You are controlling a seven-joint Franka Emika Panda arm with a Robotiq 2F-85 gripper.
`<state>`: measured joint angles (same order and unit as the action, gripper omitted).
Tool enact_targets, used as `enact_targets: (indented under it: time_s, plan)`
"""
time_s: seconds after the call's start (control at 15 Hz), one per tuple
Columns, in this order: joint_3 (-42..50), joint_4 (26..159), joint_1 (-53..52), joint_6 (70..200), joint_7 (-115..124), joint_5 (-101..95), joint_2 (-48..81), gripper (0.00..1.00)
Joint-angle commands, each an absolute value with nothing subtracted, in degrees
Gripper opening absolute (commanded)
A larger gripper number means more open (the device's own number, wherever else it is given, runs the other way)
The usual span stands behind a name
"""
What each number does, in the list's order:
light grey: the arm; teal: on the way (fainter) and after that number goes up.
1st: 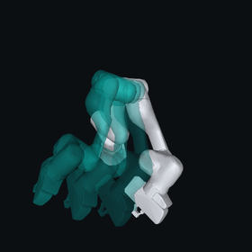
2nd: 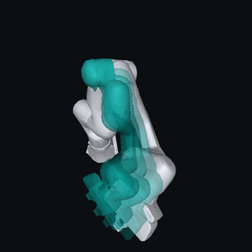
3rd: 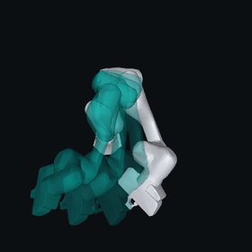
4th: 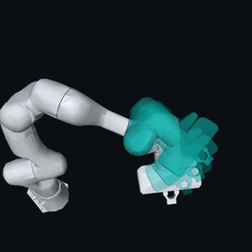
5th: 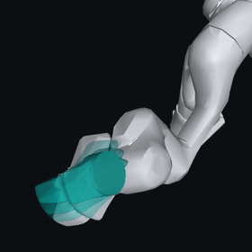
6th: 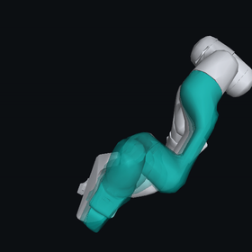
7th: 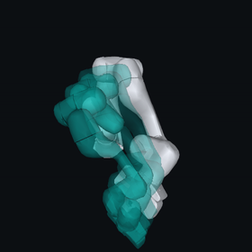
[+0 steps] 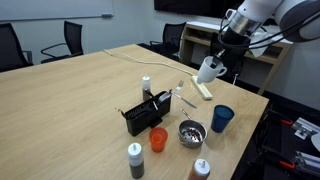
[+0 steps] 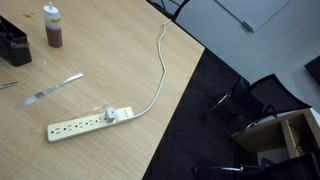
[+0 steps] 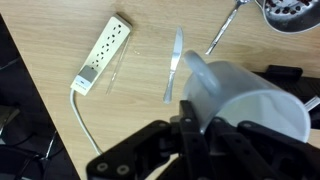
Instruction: Move the white cup to the right
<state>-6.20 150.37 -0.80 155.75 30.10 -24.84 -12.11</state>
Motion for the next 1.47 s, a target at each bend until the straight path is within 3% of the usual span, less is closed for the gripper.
enact_targets:
  time_s: [0.0, 0.27, 0.73, 1.4]
  plan:
    - [-6.78, 155.96, 2.43, 161.39, 36.37, -30.65, -15.83, 0.02]
    - [-6.98, 162.28, 5.42, 161.73, 43.33, -36.48, -18.91, 0.02]
    - [-3.44, 160.52, 2.92, 157.83, 47.68, -36.76, -12.49, 0.02]
    - [1.98, 160.38, 5.0, 167.11, 48.15, -38.38, -1.13, 0.02]
